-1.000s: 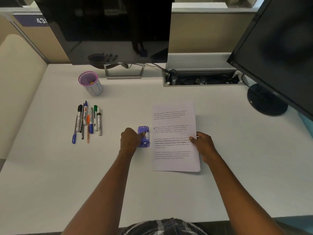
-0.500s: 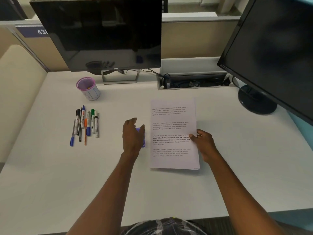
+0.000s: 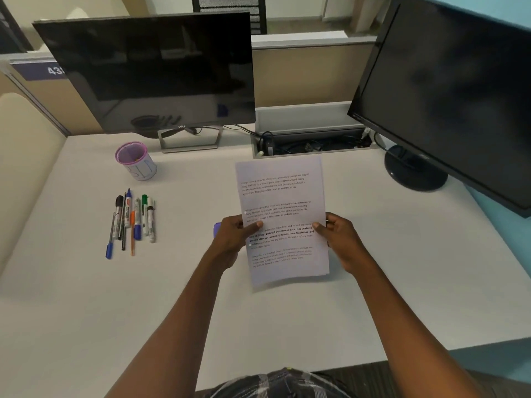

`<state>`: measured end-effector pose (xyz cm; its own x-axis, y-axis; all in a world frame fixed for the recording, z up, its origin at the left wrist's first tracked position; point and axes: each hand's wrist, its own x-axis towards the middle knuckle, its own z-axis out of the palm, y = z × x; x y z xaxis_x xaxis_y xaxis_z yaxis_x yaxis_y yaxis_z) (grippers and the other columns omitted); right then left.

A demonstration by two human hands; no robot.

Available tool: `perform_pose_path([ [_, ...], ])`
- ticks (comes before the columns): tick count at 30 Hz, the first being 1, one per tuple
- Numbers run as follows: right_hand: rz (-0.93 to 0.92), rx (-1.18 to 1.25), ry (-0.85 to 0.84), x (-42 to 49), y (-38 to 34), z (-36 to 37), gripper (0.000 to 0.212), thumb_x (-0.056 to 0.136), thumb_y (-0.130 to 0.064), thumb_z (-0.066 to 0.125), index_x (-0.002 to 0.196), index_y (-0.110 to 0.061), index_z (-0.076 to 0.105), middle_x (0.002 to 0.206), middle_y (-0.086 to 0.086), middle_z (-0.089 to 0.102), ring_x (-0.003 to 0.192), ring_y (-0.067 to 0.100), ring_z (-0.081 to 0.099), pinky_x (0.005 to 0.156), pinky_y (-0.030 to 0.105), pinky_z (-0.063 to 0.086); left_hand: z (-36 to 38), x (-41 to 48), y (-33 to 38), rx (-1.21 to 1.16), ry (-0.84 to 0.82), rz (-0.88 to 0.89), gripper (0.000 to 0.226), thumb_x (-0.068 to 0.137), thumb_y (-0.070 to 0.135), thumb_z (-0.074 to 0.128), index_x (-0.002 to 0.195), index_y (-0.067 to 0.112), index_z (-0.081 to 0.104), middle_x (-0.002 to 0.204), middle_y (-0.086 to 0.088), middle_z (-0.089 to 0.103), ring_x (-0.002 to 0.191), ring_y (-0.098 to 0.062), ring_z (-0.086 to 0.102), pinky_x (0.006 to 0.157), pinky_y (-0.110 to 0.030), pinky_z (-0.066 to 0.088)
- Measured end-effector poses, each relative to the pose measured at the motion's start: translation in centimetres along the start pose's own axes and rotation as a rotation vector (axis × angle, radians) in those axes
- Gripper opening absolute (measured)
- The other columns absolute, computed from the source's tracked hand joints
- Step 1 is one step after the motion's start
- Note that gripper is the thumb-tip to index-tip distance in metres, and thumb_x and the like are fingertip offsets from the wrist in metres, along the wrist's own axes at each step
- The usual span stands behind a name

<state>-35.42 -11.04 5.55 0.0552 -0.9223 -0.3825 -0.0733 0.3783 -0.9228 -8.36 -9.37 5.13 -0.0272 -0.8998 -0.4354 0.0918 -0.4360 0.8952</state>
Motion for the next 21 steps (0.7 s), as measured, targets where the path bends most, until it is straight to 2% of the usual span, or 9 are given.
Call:
perform_pose_path([
  [2, -0.006, 0.028, -0.037, -0.1, -0.1, -0.4, 0.025, 0.097, -0.019, 0.068, 0.122, -0.02, 0.069, 0.11, -0.002, 0.078, 0.098, 0.019, 0.076, 0.073, 0.026, 0.06, 0.3, 0.0, 0.2, -0.015, 0.0, 0.007, 0.025, 0.095, 0.014, 0.073, 0.117, 0.003, 0.074, 0.112, -0.009, 0.079, 0.103, -0.028, 0.076, 0.092, -0.045, 0.061],
  [5, -0.028, 0.065, -0.059, -0.3, -0.4, -0.9, 0.031, 0.093, -0.024, 0.074, 0.123, -0.022, 0.068, 0.111, -0.001, 0.078, 0.097, 0.019, 0.076, 0.076, 0.032, 0.062, 0.9, -0.2, 0.5, -0.004, 0.0, 0.047, 0.024, 0.095, 0.013, 0.072, 0.116, 0.001, 0.075, 0.111, -0.009, 0.08, 0.103, -0.028, 0.076, 0.093, -0.042, 0.062],
  [7, -0.047, 0.07, -0.035, -0.4, -0.3, -1.0, 0.032, 0.09, -0.024, 0.077, 0.122, -0.021, 0.069, 0.109, -0.001, 0.079, 0.095, 0.019, 0.077, 0.074, 0.03, 0.062, 1.3, -0.4, 0.6, 0.005, 0.001, 0.086, 0.024, 0.095, 0.013, 0.072, 0.116, 0.001, 0.075, 0.111, -0.008, 0.08, 0.103, -0.028, 0.076, 0.092, -0.04, 0.062],
  [11, -0.101, 0.036, 0.041, -0.6, 0.0, -1.0, 0.02, 0.091, -0.021, 0.076, 0.11, -0.02, 0.075, 0.104, -0.001, 0.08, 0.093, 0.017, 0.076, 0.072, 0.023, 0.06, 2.3, -0.9, 0.7, 0.039, 0.012, 0.151, 0.021, 0.097, 0.016, 0.071, 0.115, 0.007, 0.077, 0.113, -0.003, 0.08, 0.104, -0.025, 0.075, 0.089, -0.038, 0.062],
  [17, -0.211, 0.079, 0.094, -1.2, -0.2, -0.5, 0.017, 0.092, -0.019, 0.074, 0.109, -0.024, 0.075, 0.102, -0.01, 0.079, 0.091, 0.007, 0.075, 0.073, 0.015, 0.057, 3.2, -1.6, 0.7, 0.016, 0.07, 0.239, 0.013, 0.096, 0.017, 0.072, 0.105, 0.021, 0.08, 0.108, 0.005, 0.081, 0.093, -0.016, 0.076, 0.075, -0.023, 0.06],
  [21, -0.225, 0.091, 0.089, -1.5, 0.2, -0.5, 0.019, 0.092, -0.02, 0.075, 0.11, -0.026, 0.075, 0.106, -0.008, 0.079, 0.095, 0.009, 0.075, 0.077, 0.017, 0.057, 3.2, -1.6, 0.4, 0.02, 0.084, 0.242, 0.014, 0.096, 0.017, 0.073, 0.106, 0.023, 0.08, 0.108, 0.006, 0.08, 0.09, -0.018, 0.076, 0.073, -0.025, 0.061],
])
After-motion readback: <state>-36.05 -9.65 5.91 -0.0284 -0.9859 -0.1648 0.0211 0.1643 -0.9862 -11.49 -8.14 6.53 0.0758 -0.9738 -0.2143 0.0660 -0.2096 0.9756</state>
